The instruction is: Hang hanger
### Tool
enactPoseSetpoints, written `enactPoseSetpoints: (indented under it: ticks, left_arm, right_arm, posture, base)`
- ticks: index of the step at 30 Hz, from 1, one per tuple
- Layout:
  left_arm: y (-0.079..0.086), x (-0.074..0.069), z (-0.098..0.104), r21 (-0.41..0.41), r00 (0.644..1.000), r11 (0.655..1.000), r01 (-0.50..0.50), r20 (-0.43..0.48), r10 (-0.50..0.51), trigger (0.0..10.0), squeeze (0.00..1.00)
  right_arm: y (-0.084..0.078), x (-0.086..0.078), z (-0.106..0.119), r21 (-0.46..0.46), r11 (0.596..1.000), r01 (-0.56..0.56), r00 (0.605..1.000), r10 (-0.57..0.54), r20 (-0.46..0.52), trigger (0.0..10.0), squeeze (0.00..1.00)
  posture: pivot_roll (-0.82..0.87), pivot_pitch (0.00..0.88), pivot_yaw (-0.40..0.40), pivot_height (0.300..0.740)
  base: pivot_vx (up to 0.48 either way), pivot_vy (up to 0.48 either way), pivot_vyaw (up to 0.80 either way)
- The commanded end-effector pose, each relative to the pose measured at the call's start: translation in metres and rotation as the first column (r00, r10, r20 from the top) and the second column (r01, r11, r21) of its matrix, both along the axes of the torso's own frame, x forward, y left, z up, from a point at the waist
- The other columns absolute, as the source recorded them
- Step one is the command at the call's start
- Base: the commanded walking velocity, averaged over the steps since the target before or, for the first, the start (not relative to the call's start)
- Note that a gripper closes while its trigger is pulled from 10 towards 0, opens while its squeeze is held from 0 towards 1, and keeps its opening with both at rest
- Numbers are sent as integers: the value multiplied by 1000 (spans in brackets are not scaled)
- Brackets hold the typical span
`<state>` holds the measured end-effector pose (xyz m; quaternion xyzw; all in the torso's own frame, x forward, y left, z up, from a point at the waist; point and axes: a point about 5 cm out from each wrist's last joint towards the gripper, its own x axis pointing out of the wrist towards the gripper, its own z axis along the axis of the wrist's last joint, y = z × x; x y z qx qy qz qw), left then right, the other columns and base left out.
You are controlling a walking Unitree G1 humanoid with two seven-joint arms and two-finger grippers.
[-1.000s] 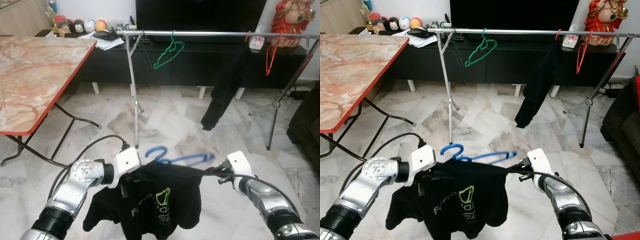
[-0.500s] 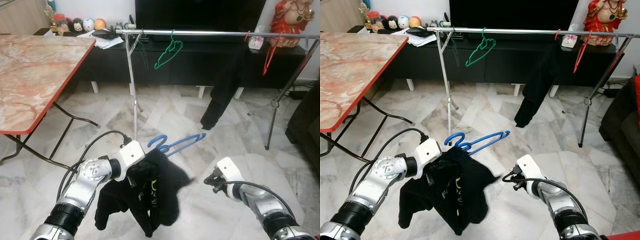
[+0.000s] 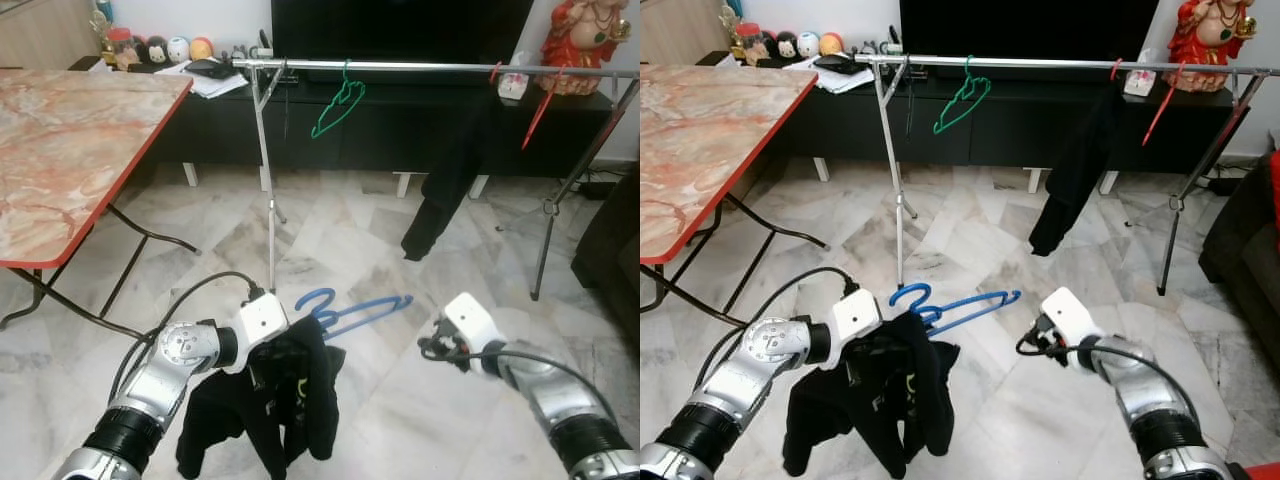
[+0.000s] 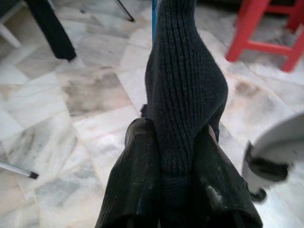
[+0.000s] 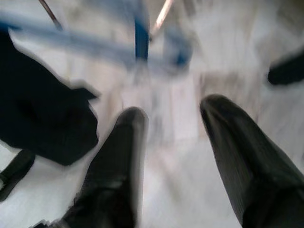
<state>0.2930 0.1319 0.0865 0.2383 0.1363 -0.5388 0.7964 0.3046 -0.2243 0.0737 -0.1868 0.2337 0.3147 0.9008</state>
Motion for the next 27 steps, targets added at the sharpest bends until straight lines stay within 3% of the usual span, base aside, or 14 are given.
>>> enactPoseSetpoints:
  ticks: [1,4,5,10,12,16,17,18,19,20,21,25,26,27]
  left_arm:
    - [-4,0,7,14,999,999,47,16,-47,10000,0]
    - [-5,-1,7,19,997,997,77,-2,-77,10000,0]
    - [-7,-3,8,26,995,995,99,-13,-98,10000,0]
    - [-10,-3,12,42,991,990,134,-3,-134,10000,0]
    - [-12,-2,15,64,986,984,168,2,-169,10000,0]
    - [-14,-3,19,75,980,977,198,1,-199,10000,0]
    - [-13,-2,20,112,976,970,216,5,-218,10000,0]
    - [-13,-2,20,132,974,966,223,6,-226,10000,0]
    - [-12,-2,20,137,974,965,225,6,-227,10000,0]
    - [-13,-2,21,140,973,964,227,6,-230,10000,0]
    - [-13,-1,22,150,970,959,241,6,-244,10000,0]
    - [-15,-2,24,168,963,950,265,8,-270,10000,0]
    - [-16,-3,24,172,961,947,270,8,-275,10000,0]
    - [-18,-3,26,172,958,944,282,5,-287,10000,0]
  right_arm:
    - [1,0,18,43,996,-74,996,72,61,10000,1000]
    - [5,-5,32,97,979,-180,982,173,75,10000,1000]
    - [11,-11,38,129,956,-265,963,257,74,10000,0]
    - [20,-16,47,151,920,-362,931,350,102,10000,0]
    - [23,-25,44,150,885,-441,898,437,55,10000,0]
    - [25,-32,43,154,855,-496,867,498,28,10000,0]
    - [28,-37,43,176,832,-525,847,531,18,10000,0]
    - [30,-39,44,190,820,-540,837,547,13,10000,510]
    - [30,-40,44,192,817,-544,834,552,12,10000,510]
    - [30,-40,44,191,814,-549,830,558,11,10000,839]
    - [30,-42,44,178,805,-566,818,575,2,10000,1000]
    - [31,-43,43,163,799,-579,809,587,-3,10000,1000]
    - [32,-43,43,160,794,-586,804,594,-4,10000,0]
    - [34,-44,42,151,785,-600,793,609,-17,10000,0]
  posture:
    - [-80,0,-59,740]
    - [-83,0,-56,740]
    - [-83,0,-56,740]
    - [-81,0,-56,740]
    - [-79,0,-55,740]
    - [-78,0,-56,740]
    - [-78,0,-56,740]
    - [-78,0,-56,740]
    - [-78,0,-56,740]
    - [-79,0,-57,740]
    - [-80,0,-58,740]
    - [-80,0,-58,740]
    - [-80,0,-58,740]
    - [-80,0,-60,740]
  base:
    - [0,0,0]
    - [0,0,0]
    - [0,0,0]
    - [0,0,0]
    - [0,0,0]
    - [0,0,0]
    - [0,0,0]
    - [0,0,0]
    - [0,0,0]
    - [0,0,0]
    - [0,0,0]
    - [0,0,0]
    - [0,0,0]
    - [0,0,0]
